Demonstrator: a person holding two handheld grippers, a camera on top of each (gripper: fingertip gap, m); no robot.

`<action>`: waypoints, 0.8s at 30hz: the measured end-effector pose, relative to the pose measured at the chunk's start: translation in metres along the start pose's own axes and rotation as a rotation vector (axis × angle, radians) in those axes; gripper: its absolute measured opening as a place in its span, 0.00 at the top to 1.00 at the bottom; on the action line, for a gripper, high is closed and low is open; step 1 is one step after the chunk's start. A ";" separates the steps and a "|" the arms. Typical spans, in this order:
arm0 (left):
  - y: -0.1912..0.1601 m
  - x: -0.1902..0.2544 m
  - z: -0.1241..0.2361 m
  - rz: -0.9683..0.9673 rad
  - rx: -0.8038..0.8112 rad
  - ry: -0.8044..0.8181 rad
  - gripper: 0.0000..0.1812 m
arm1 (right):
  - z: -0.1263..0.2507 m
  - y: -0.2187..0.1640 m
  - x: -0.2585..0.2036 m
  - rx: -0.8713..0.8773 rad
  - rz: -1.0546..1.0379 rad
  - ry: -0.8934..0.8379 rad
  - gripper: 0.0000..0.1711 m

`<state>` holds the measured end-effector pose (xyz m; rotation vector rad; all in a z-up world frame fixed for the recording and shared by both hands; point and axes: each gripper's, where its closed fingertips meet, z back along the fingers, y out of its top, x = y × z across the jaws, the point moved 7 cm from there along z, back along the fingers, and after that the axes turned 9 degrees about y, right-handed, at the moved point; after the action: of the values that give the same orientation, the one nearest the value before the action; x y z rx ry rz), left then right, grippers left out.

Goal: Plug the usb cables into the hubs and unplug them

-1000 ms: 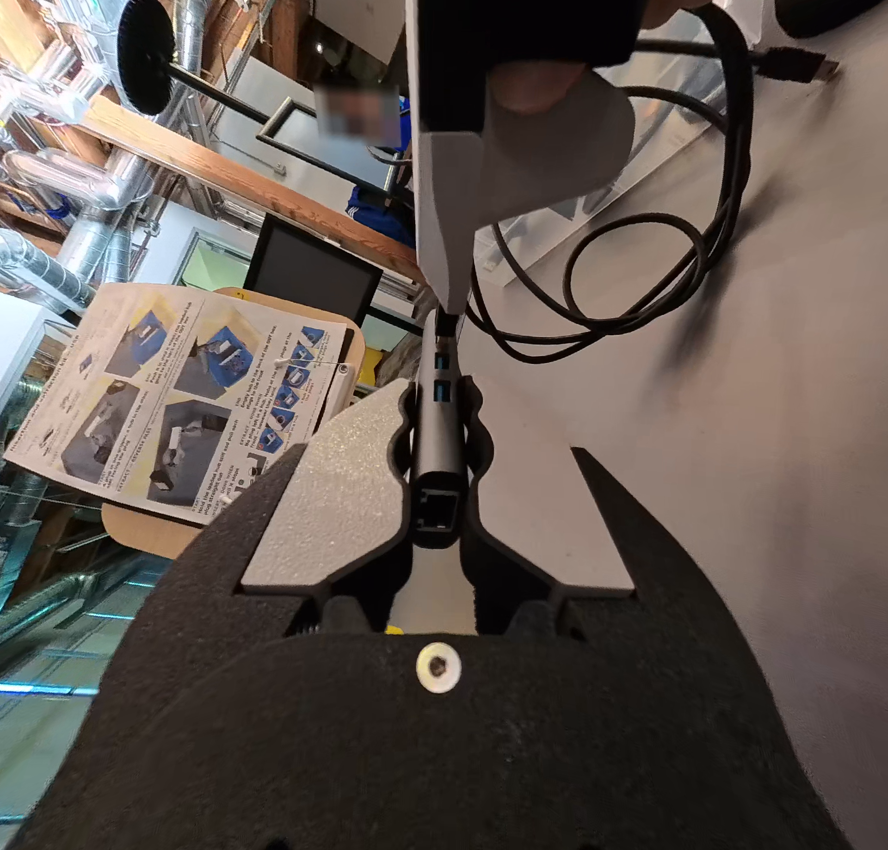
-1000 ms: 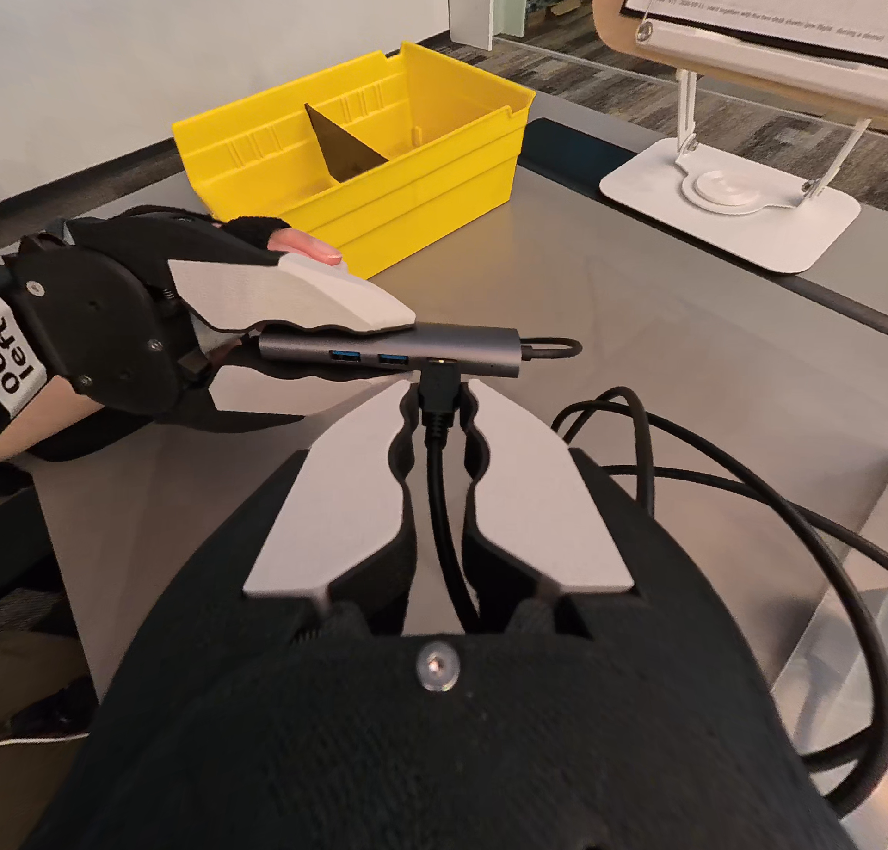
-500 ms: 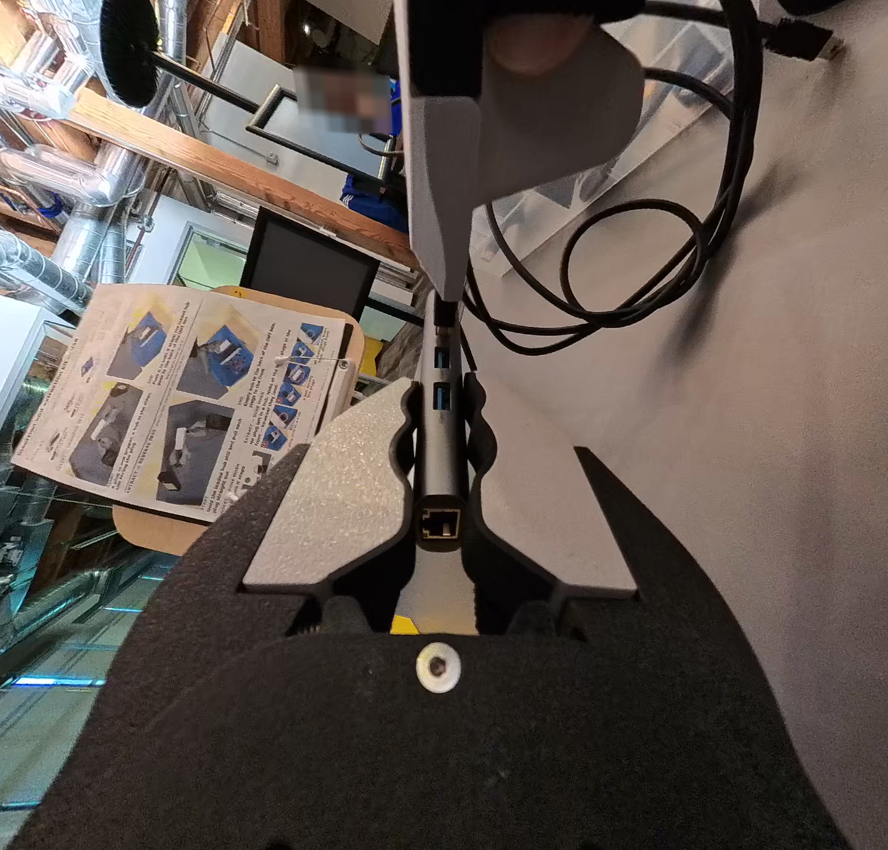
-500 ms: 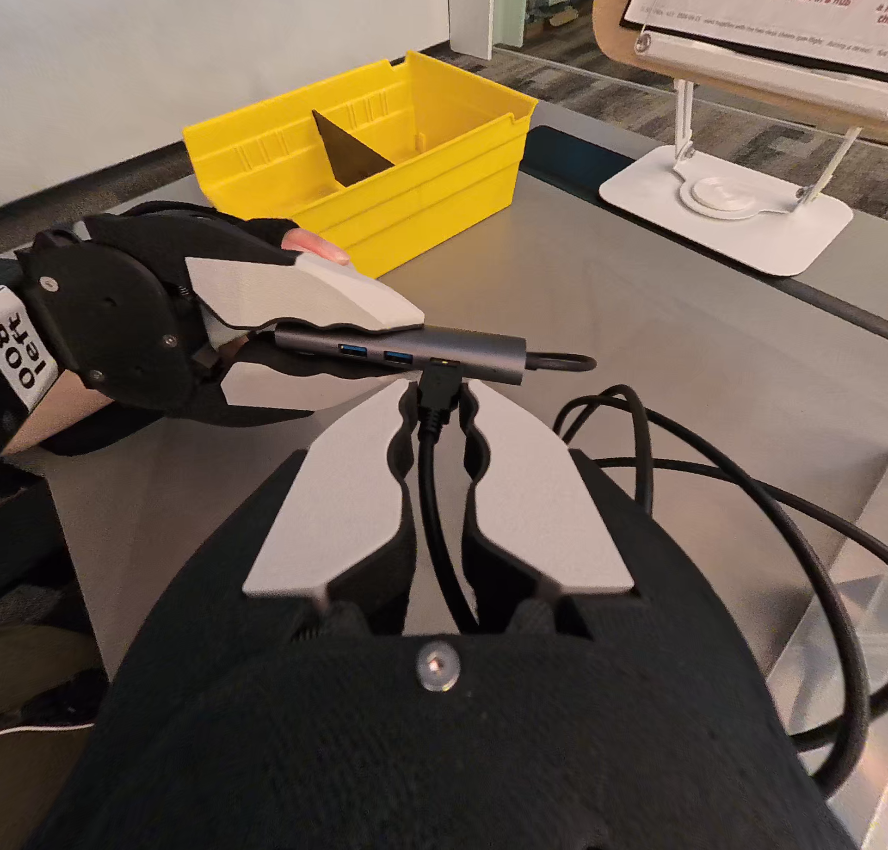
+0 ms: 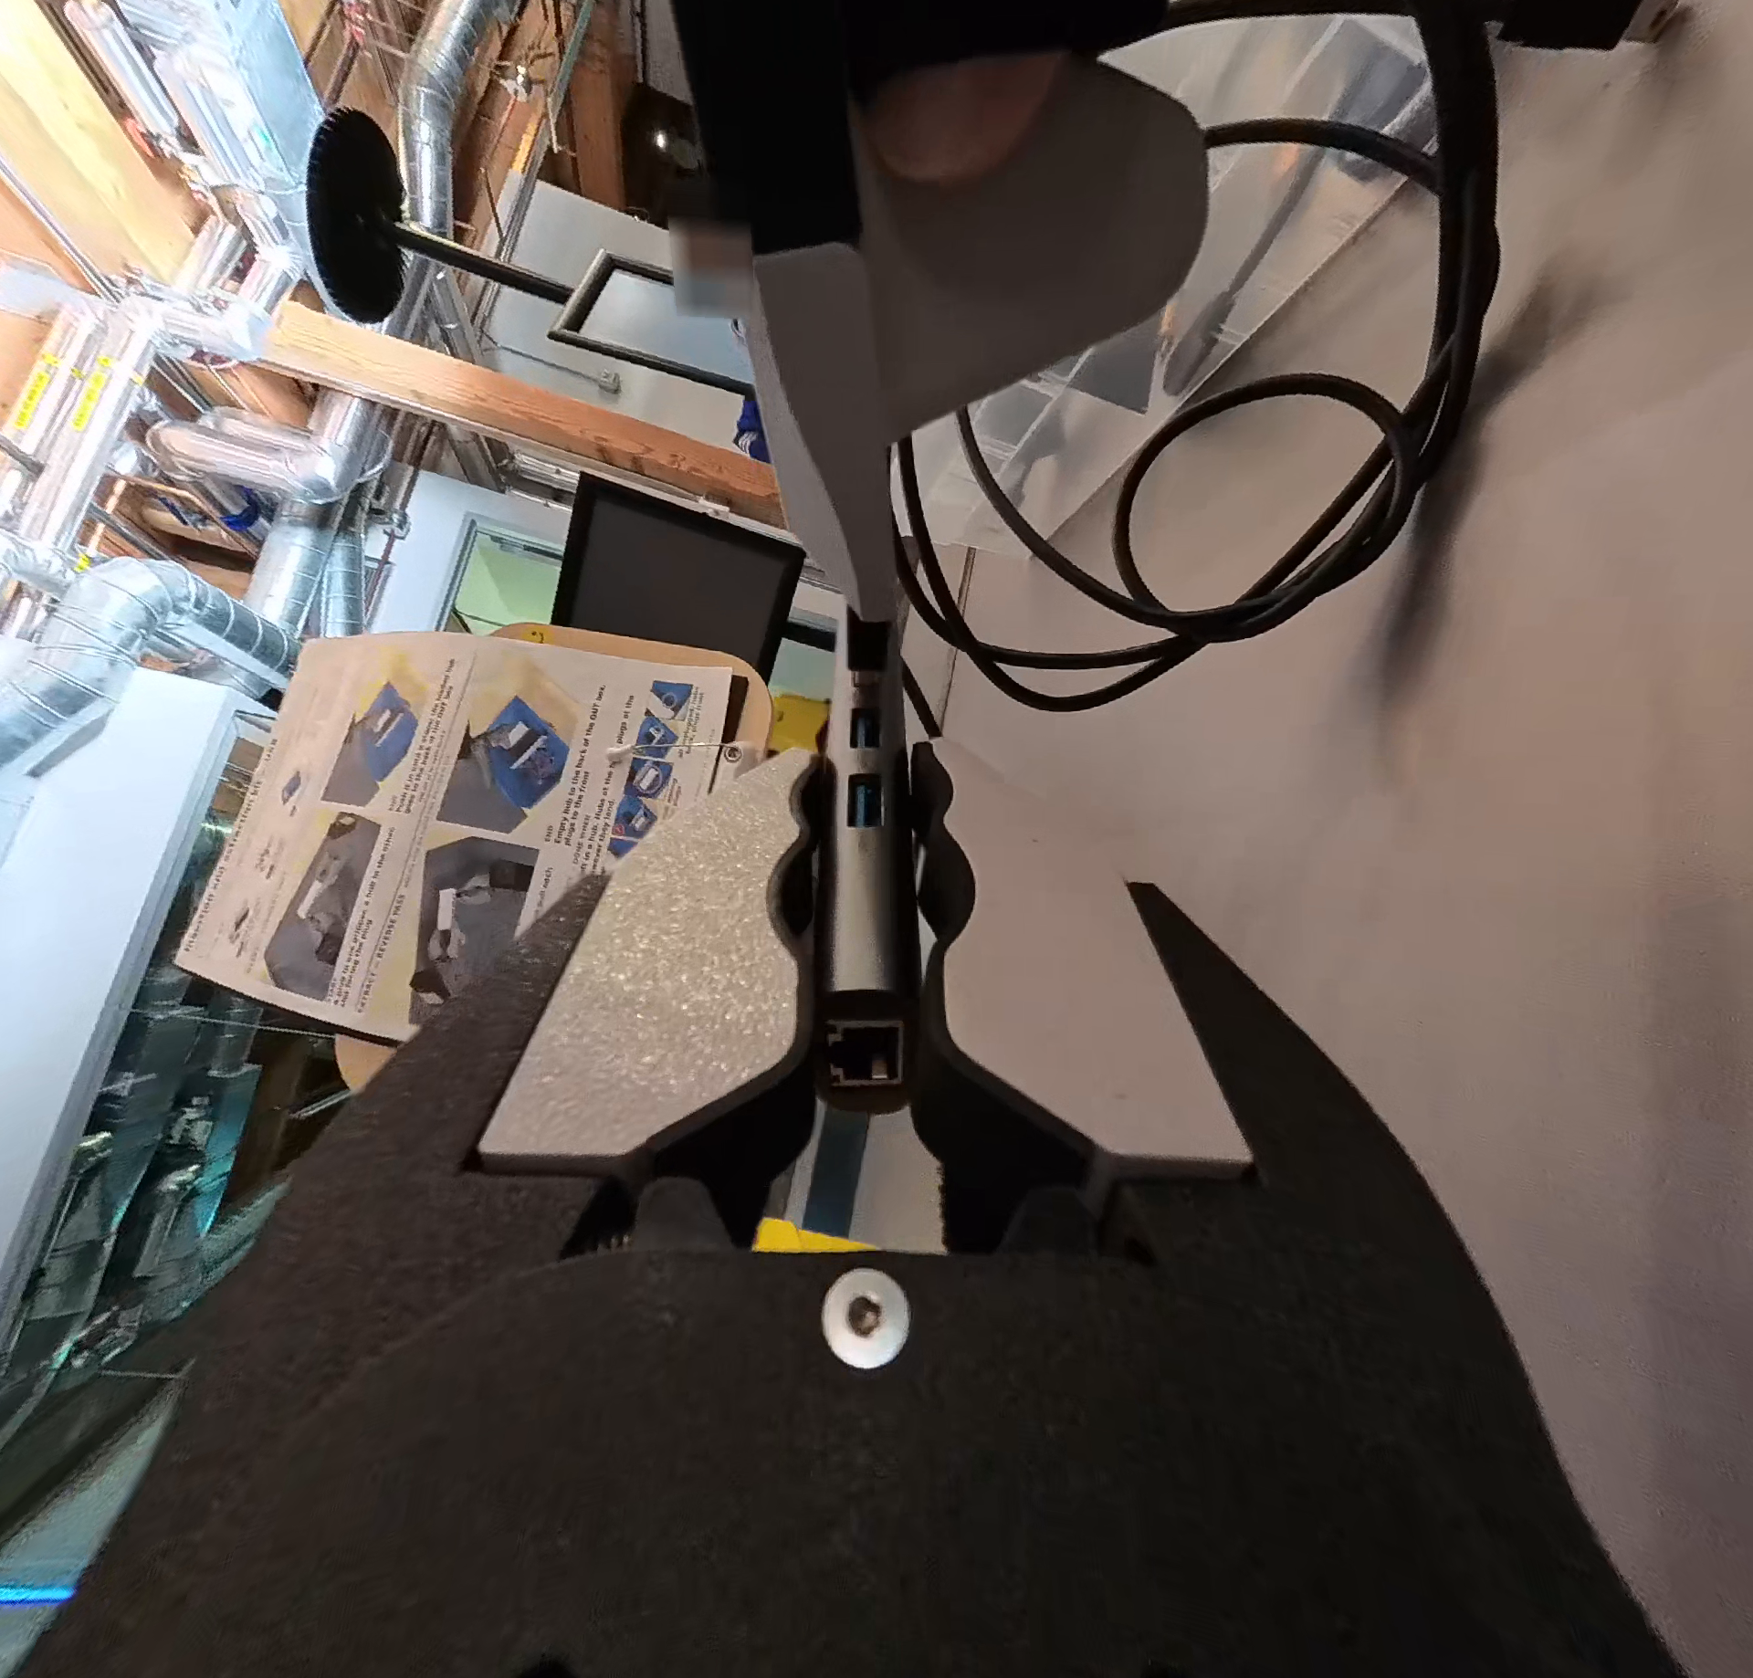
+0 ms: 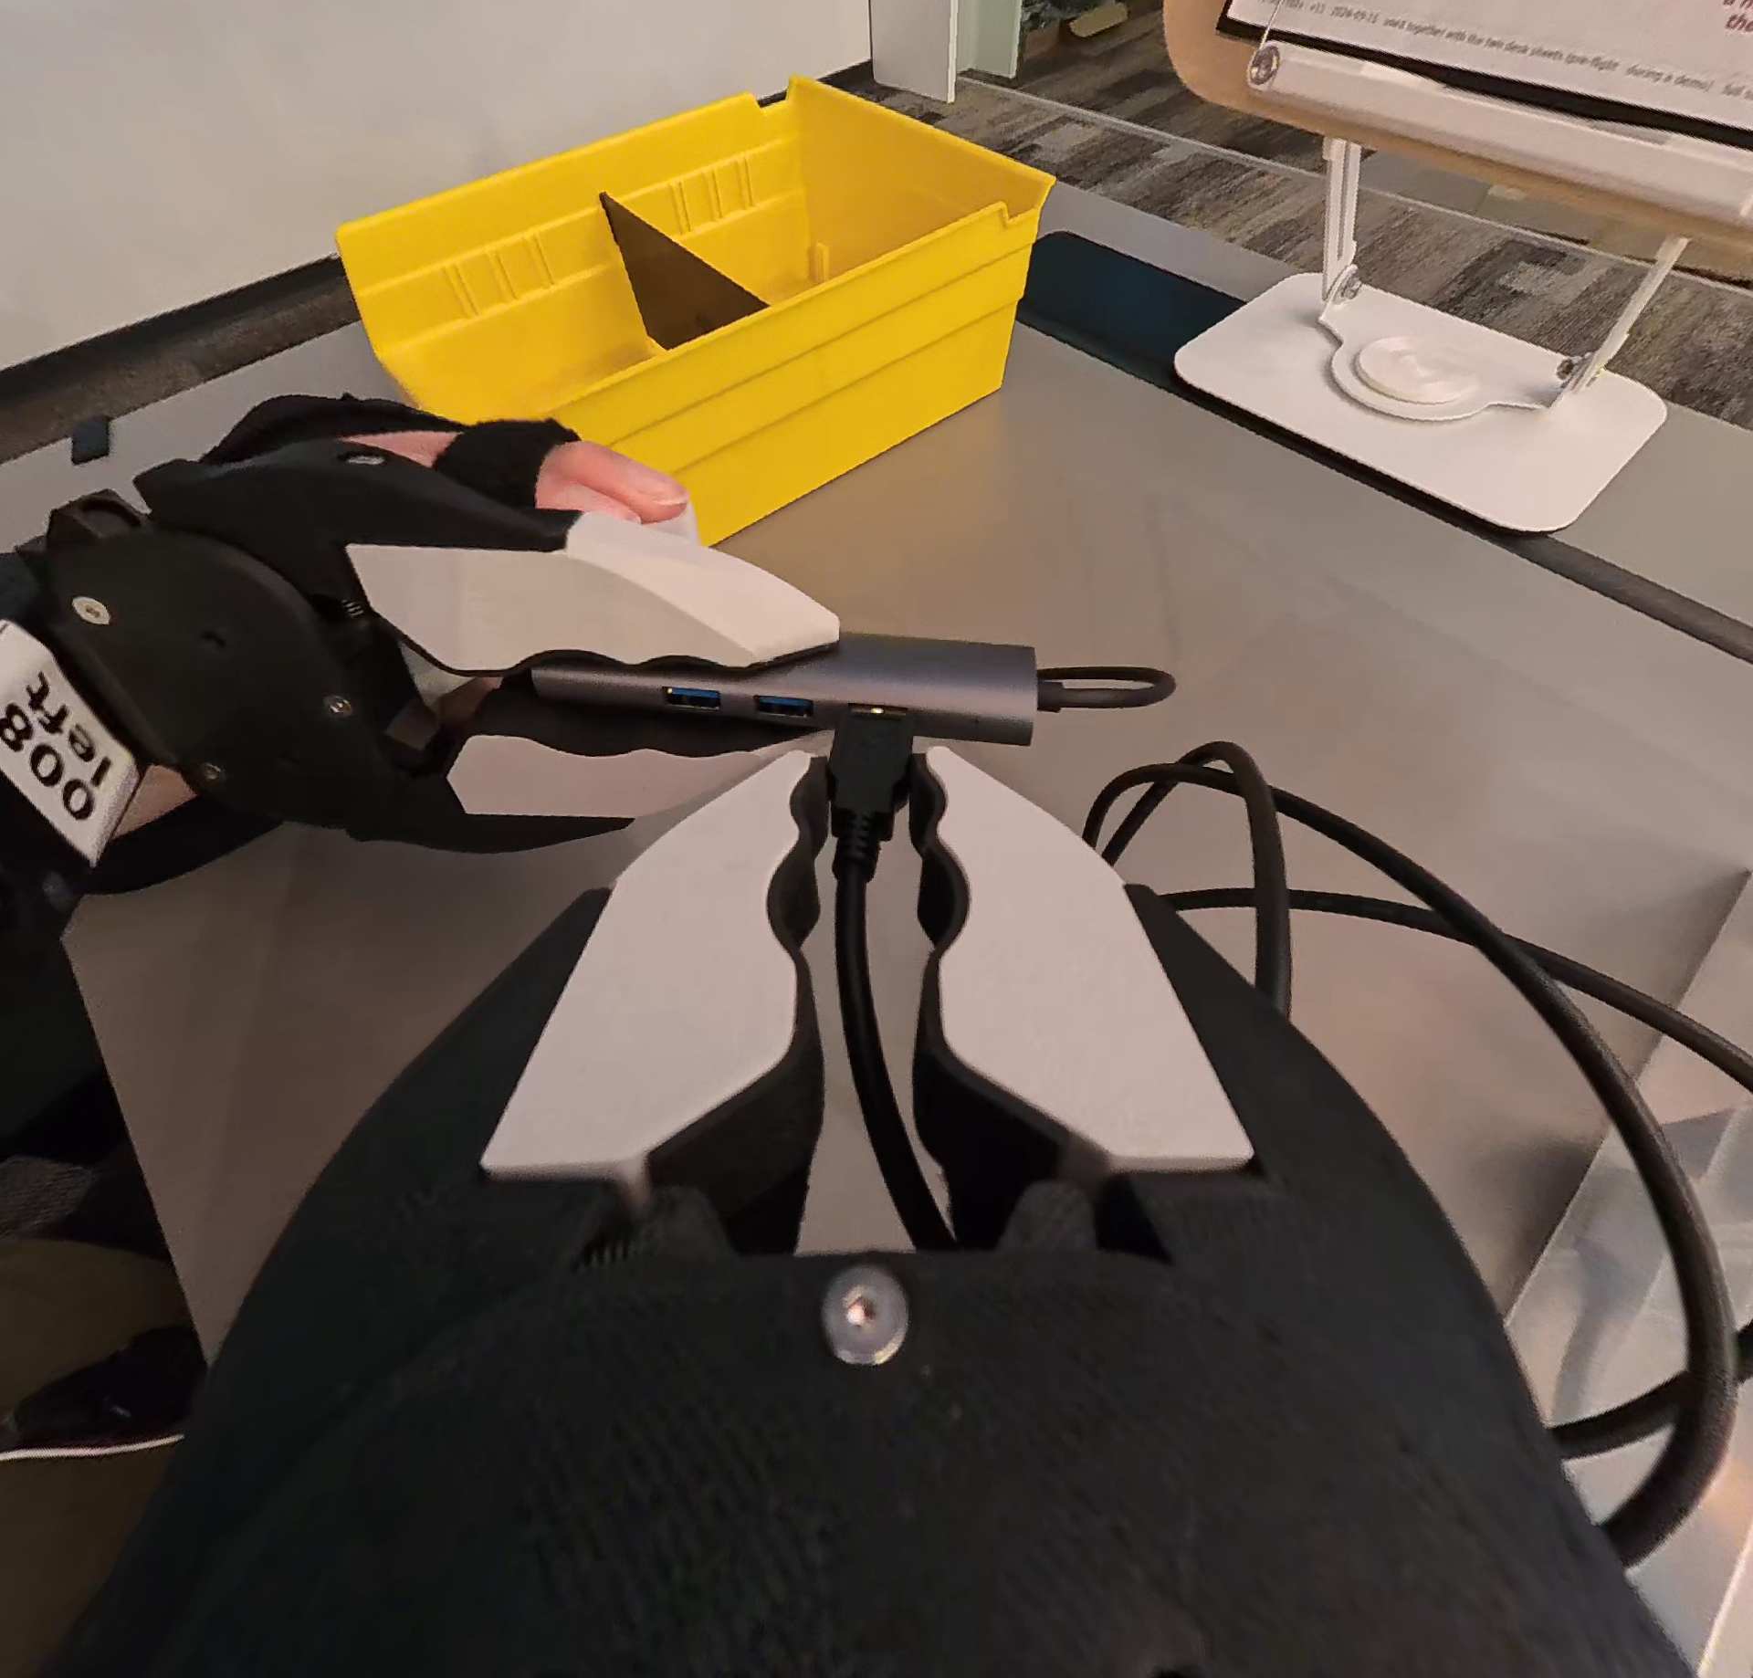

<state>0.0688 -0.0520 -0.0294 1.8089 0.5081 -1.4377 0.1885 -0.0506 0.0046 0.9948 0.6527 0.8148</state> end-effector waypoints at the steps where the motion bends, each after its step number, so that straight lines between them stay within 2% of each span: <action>1: 0.000 0.000 0.000 -0.003 -0.016 -0.005 0.91 | -0.001 0.000 0.000 -0.006 0.004 -0.008 0.90; 6: -0.003 0.003 -0.006 -0.036 -0.113 -0.020 0.91 | -0.007 -0.001 -0.002 -0.026 0.041 -0.086 0.90; 14: -0.003 -0.004 -0.003 0.003 -0.082 -0.009 0.91 | -0.003 0.003 -0.008 0.012 0.072 -0.097 0.90; 18: -0.002 -0.005 -0.005 0.136 -0.078 -0.028 0.90 | -0.001 0.002 -0.003 0.059 0.086 -0.125 0.90; 22: -0.001 -0.015 -0.004 0.281 -0.069 -0.026 0.80 | 0.007 0.001 0.006 0.125 0.093 -0.191 0.90; 24: 0.000 -0.021 -0.004 0.454 -0.050 -0.075 0.77 | 0.011 0.002 0.008 0.169 0.102 -0.214 0.90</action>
<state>0.0653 -0.0460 -0.0097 1.6864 0.0814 -1.1604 0.2008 -0.0478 0.0103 1.2584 0.4950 0.7374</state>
